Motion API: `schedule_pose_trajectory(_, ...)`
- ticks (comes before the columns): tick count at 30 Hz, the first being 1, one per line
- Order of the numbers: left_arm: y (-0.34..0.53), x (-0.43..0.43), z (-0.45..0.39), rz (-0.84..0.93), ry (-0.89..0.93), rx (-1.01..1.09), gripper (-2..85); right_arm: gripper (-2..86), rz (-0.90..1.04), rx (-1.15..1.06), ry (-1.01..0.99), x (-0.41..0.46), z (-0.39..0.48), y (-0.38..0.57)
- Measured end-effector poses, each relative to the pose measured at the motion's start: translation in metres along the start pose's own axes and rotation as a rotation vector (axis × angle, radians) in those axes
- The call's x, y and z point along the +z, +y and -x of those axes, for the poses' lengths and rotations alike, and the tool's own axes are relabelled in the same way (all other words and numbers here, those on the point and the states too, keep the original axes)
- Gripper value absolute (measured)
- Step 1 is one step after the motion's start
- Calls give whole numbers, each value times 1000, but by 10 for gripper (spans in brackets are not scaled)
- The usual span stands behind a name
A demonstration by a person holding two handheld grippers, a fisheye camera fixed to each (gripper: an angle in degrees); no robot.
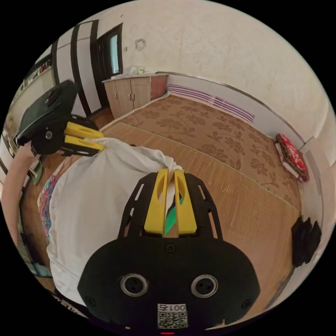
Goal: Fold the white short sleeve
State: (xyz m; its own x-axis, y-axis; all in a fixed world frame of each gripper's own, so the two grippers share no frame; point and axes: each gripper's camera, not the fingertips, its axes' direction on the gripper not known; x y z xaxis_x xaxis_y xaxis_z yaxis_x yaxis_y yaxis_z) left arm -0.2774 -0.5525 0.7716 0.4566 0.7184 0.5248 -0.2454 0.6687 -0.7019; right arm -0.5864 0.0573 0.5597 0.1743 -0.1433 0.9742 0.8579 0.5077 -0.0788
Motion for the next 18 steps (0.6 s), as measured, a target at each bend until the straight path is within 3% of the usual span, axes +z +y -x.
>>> schedule_pose_trajectory(4, 39, -14, 37, -42, 149, -177, 67, 25, -97, 79, -17, -25, -28, 23)
schedule_pose_trajectory(9, 108, -33, 56, -91, 79, -437, 47, 10, -103, 34, 0, -71, -23, 54)
schedule_pose_trajectory(16, 212, -78, -55, -283, 156, -401, -8, 5, 28, -140, 107, -121, 35, 159)
schedule_pose_trajectory(18, 242, -83, -92, -268, 150, -436, -9, 4, 84, -168, 107, -127, 46, 196)
